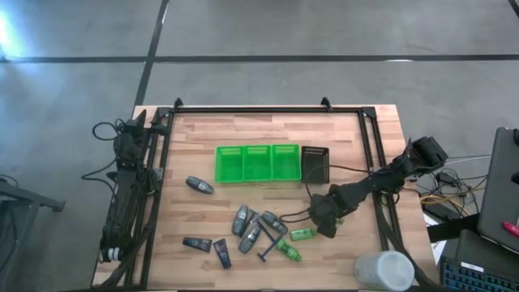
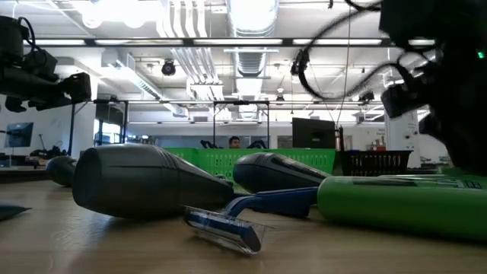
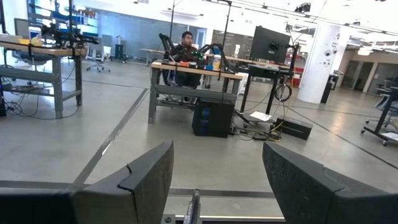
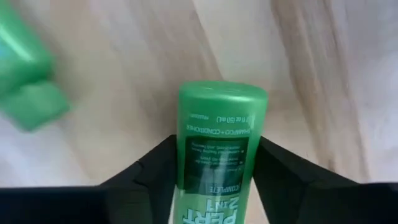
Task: Pick & Place Travel size toiletries
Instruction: Put the shampoo into the black bin
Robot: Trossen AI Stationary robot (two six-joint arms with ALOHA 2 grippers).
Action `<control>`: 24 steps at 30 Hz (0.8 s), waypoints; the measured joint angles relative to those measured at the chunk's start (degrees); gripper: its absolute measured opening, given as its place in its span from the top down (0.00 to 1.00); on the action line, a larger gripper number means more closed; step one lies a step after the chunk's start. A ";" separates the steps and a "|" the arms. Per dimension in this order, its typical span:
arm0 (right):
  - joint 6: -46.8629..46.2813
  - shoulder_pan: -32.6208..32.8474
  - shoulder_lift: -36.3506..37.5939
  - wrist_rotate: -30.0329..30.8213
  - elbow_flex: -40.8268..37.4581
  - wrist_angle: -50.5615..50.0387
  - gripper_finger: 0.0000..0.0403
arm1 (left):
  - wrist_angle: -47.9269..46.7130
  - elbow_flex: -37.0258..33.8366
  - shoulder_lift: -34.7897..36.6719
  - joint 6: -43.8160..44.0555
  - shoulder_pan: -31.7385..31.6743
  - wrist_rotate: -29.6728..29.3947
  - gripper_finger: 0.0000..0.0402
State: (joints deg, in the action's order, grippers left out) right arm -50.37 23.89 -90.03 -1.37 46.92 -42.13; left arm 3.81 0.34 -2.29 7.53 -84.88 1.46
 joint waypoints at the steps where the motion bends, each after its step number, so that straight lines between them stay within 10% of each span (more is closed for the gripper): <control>1: -1.45 -0.15 1.14 0.13 0.49 -0.48 0.62 | 0.00 0.00 -0.02 0.00 0.00 0.00 0.37; 14: -27.52 -15.57 19.21 16.47 6.57 -6.34 0.58 | 0.00 0.00 -0.06 0.00 0.01 0.00 0.37; 24: -15.12 -35.68 14.11 6.15 5.92 -5.78 0.58 | 0.00 0.00 -0.09 0.00 0.01 0.00 0.37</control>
State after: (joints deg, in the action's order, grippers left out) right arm -65.49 -11.79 -75.92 4.78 52.84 -47.91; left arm 3.81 0.34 -2.37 7.53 -84.87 1.45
